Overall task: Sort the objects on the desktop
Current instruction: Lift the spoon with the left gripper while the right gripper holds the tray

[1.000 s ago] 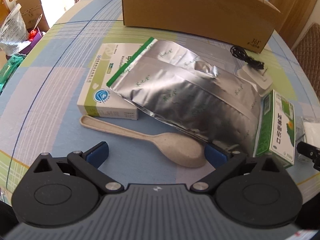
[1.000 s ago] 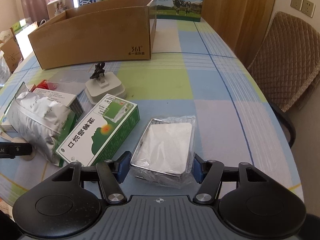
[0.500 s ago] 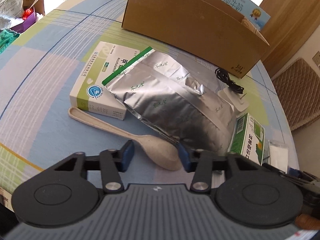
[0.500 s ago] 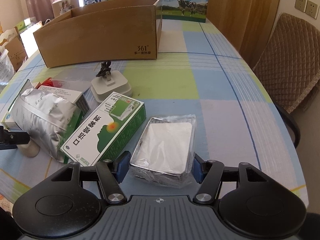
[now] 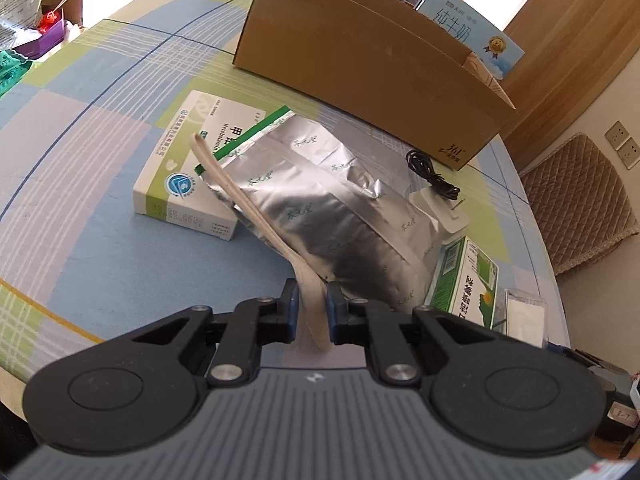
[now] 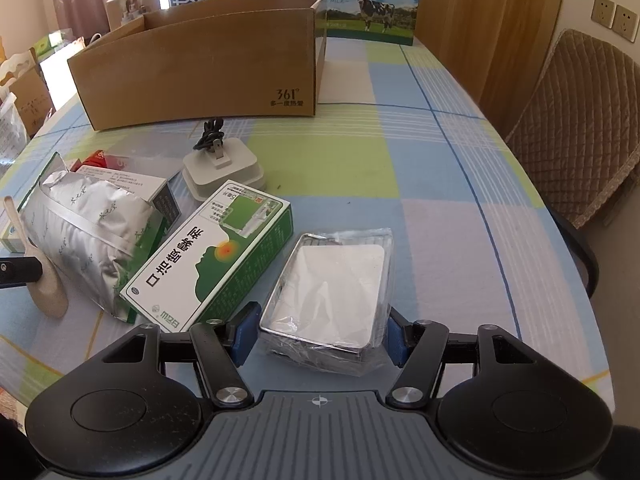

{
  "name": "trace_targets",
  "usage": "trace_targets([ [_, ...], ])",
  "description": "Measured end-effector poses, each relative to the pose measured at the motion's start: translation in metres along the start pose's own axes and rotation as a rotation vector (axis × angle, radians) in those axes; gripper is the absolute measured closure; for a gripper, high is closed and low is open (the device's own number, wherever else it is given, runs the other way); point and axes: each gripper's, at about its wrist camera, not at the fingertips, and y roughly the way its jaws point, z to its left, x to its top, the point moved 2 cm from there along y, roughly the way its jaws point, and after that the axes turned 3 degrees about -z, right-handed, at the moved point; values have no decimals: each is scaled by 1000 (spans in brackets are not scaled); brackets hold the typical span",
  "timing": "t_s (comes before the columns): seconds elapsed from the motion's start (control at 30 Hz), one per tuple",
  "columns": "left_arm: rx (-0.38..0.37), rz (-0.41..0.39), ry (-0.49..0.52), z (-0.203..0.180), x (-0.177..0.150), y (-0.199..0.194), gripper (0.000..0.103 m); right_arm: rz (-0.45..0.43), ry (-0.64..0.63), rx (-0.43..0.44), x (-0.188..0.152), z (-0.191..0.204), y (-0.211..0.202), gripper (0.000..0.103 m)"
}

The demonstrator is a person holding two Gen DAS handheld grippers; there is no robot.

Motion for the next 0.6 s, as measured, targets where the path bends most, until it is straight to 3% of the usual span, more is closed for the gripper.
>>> trace_targets([
  [0.2,4,-11,16,-5,3,7,90,2,-8,-4,-1,1,1,40],
  [0.4,60,24,170,-25,2,14,87,11,-14,-12,-4,0,3,34],
  [0.5,68,64,176,-24,-9,21,85,11,-18,-11,-4,1,3,32],
  [0.6,87,49,225,-26,-14,19,83,10,-21,-10,-4,0,3,32],
])
